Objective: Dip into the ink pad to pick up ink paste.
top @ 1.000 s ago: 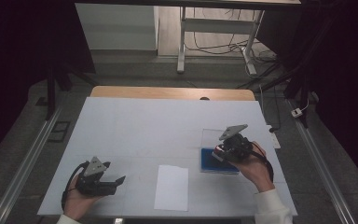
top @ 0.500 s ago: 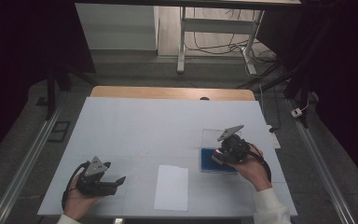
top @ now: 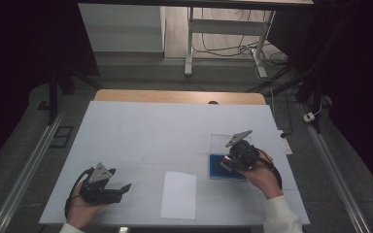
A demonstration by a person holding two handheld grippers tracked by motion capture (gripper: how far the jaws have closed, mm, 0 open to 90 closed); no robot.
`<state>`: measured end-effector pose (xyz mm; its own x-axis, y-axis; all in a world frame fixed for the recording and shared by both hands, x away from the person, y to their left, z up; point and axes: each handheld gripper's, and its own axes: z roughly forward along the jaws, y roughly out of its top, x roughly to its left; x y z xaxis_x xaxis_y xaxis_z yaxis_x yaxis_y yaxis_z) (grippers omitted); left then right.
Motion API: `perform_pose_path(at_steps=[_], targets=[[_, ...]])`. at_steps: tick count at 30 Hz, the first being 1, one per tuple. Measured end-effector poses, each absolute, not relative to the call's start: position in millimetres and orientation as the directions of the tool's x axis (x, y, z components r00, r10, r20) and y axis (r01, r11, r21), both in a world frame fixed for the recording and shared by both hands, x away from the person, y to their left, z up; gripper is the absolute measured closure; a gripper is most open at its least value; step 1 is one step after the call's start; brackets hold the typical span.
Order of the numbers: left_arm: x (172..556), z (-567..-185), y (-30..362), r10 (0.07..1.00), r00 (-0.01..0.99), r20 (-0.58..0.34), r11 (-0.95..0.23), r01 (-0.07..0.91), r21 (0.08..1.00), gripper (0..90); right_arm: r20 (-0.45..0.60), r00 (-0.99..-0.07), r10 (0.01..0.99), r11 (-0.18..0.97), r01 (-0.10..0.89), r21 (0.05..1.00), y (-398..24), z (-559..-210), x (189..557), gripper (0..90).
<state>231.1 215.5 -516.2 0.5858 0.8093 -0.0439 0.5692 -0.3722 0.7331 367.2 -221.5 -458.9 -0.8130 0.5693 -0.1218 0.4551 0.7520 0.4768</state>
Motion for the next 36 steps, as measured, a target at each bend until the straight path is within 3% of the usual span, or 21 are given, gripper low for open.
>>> perform_pose_path(at_steps=[23, 36], targets=[[231.4, -517.4, 214.8, 0.807, 0.589, -0.044, -0.382, 0.578, 0.721, 20.9, -0.126, -0.801, 0.585, 0.758, 0.485, 0.437, -215.9, -463.8, 368.5, 70.8], [231.4, -517.7, 214.6, 0.809, 0.586, -0.042, -0.382, 0.579, 0.720, 20.9, -0.187, -0.801, 0.569, 0.785, 0.462, 0.412, -208.6, -464.4, 364.0, 70.8]])
